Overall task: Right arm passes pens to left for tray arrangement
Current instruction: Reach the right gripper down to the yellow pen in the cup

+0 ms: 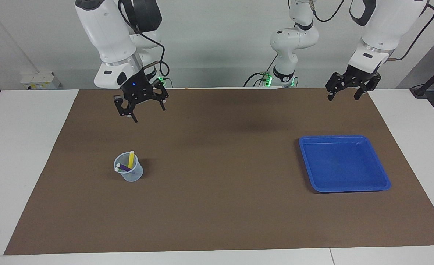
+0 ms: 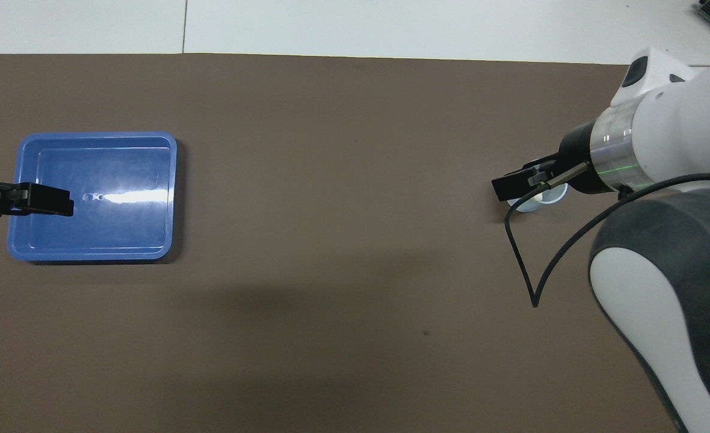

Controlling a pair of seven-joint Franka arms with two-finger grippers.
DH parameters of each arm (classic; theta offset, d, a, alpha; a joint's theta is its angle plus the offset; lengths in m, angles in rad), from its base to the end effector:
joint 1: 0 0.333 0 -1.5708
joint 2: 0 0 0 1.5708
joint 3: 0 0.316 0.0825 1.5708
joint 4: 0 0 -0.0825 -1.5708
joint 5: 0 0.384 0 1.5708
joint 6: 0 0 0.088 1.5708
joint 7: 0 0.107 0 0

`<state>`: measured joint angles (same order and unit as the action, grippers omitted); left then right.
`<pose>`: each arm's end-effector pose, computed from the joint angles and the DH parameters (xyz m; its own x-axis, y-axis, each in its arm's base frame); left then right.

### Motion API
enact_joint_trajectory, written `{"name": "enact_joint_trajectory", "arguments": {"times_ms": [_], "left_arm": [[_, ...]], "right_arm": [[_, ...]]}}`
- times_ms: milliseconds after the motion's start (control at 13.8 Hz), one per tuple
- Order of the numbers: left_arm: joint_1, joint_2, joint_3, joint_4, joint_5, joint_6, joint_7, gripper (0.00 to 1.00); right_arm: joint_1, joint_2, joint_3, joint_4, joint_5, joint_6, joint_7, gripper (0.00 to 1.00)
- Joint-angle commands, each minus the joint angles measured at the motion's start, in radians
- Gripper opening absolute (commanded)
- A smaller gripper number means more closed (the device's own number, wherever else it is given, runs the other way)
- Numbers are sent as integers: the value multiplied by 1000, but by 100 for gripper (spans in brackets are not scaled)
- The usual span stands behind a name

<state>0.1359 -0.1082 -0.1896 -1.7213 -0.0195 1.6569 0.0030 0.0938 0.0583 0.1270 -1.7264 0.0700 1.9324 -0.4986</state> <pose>0.5271 -0.0355 0.6181 0.9976 -0.0547 0.0419 -0.0547 -0.9985 -0.0010 0.5811 0.1336 0.5504 0.7550 0.6347 0.1650 0.6430 -0.7659 0.0036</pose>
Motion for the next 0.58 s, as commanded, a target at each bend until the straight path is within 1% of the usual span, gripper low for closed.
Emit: {"name": "enact_joint_trajectory", "arguments": {"times_ms": [0,218,363,508], "left_arm": [[-4,-19,4,-12,-5,-8,-8,100],[-4,-19,4,-12,-5,-8,-8,100],[-4,-19,4,-12,-5,-8,-8,100],[-4,-19,4,-12,-5,-8,-8,100]], "right_arm": [[-12,-21,8,-81,-35,91,-200,100],[-39,-12,8,-119,-47,134,-262,100],[-63,12,6,-133,-49,152,-287,100],[-85,31,7,-168,-49,206,-333,99]]}}
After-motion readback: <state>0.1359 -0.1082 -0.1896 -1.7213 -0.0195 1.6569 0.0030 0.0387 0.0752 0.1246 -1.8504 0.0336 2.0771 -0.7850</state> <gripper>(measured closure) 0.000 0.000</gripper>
